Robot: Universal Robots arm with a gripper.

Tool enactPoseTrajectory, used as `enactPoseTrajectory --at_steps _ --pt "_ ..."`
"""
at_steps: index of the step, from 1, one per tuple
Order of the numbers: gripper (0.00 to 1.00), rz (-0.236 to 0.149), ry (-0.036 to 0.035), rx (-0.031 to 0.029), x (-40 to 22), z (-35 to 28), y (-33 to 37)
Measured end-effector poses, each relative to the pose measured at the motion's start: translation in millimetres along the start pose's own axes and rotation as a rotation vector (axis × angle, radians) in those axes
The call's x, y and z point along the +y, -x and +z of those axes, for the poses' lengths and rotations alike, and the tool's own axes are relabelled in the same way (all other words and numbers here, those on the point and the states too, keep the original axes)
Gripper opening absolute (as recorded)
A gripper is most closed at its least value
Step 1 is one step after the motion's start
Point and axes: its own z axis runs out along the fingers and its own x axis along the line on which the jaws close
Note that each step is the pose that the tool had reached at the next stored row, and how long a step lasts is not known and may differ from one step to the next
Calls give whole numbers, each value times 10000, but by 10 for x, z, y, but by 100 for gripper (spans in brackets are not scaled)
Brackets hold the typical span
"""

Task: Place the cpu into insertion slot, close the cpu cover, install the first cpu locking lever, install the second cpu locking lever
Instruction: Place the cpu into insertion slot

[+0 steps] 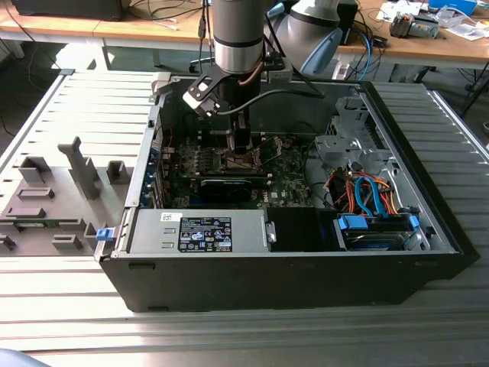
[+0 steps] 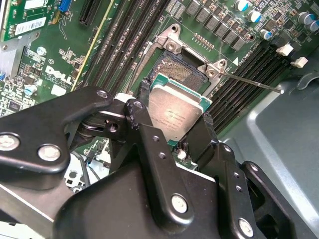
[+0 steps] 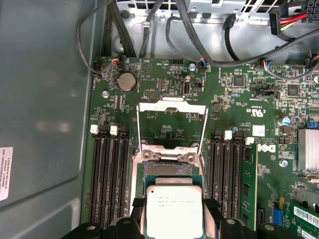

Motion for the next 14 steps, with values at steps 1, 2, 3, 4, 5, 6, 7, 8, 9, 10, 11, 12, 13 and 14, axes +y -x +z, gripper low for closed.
enactPoseTrajectory --at_steps 1,2,3,4,5,6,7,8,9,10,11,12,13,14 --pt "54 0 0 0 0 3 0" --pt "54 0 0 0 0 3 0" --pt "54 0 0 0 0 6 0" --pt "54 0 0 0 -1 8 0" --pt "54 1 0 0 -1 9 0" --pt "54 1 0 1 -3 42 1" --pt "54 0 0 0 -5 80 1" --pt "54 0 0 1 -5 82 1" --pt "54 0 0 0 -5 83 1" --pt "54 0 0 0 -5 85 2" --pt "54 0 0 0 -5 86 1" --pt "54 0 0 1 -5 91 2" --pt "54 0 0 0 -6 95 2" --pt "54 1 0 0 -6 96 2"
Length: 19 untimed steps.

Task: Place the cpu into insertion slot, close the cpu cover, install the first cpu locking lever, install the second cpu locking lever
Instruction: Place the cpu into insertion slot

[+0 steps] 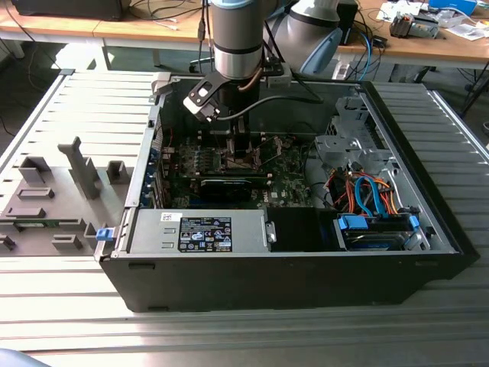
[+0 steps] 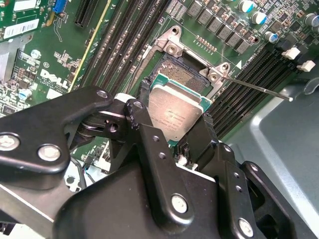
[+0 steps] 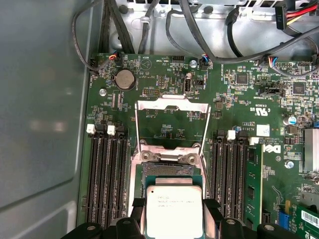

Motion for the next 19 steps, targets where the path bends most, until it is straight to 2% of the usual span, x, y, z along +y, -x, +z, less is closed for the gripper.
enactPoseTrajectory --at_steps 3,5,13,17,19 --pt "54 0 0 0 0 3 0" --pt "54 0 0 0 -3 64 1" --pt "54 -2 1 -9 -3 72 1" --pt "54 -3 -4 -71 -5 86 -8" --pt "54 -13 -11 -192 -2 91 -49"
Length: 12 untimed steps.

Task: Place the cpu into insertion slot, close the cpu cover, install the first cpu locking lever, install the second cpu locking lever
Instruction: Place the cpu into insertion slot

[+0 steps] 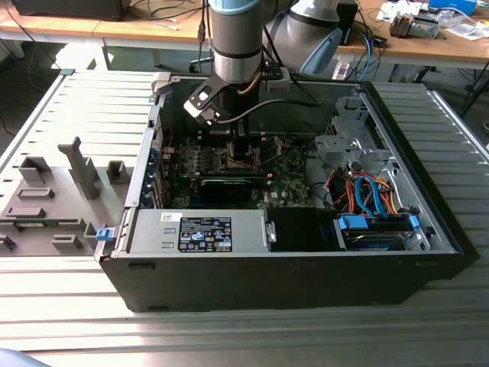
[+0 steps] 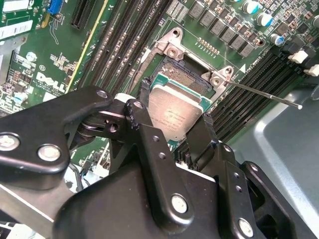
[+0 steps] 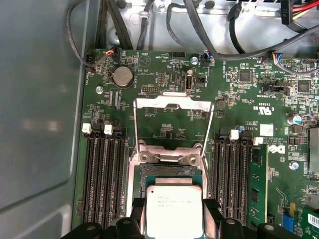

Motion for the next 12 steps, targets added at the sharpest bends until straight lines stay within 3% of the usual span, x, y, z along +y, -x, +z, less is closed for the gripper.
enactPoseTrajectory --at_steps 1,2,3,5,12 --pt "54 -2 -3 -40 1 1 -21" --pt "54 -11 -12 -174 4 5 -70" --pt "54 -23 -22 -354 6 10 -107" --pt "54 -30 -31 -485 8 23 -154" --pt "54 -29 -32 -482 4 64 -156"
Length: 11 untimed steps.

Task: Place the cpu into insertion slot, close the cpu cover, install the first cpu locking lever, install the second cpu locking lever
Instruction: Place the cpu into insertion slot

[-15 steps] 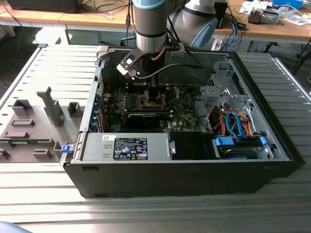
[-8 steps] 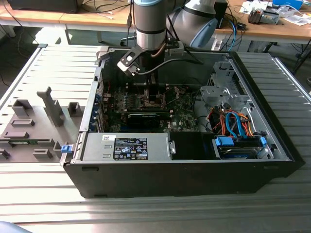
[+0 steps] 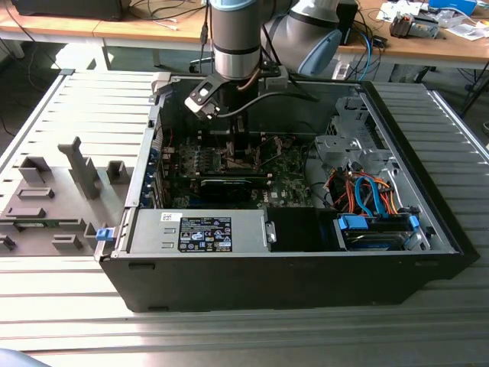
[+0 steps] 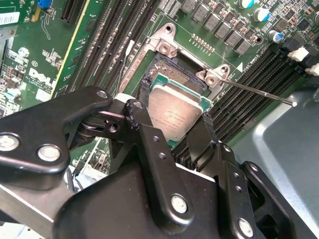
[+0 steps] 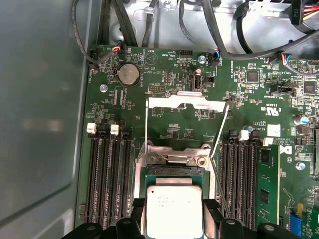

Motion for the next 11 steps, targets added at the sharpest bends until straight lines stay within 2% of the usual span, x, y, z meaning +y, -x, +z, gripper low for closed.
enactPoseTrajectory --at_steps 1,7,11 --pt "54 0 2 17 1 5 2" --pt "54 230 6 211 -1 25 11" --pt "54 243 3 216 -2 30 12"
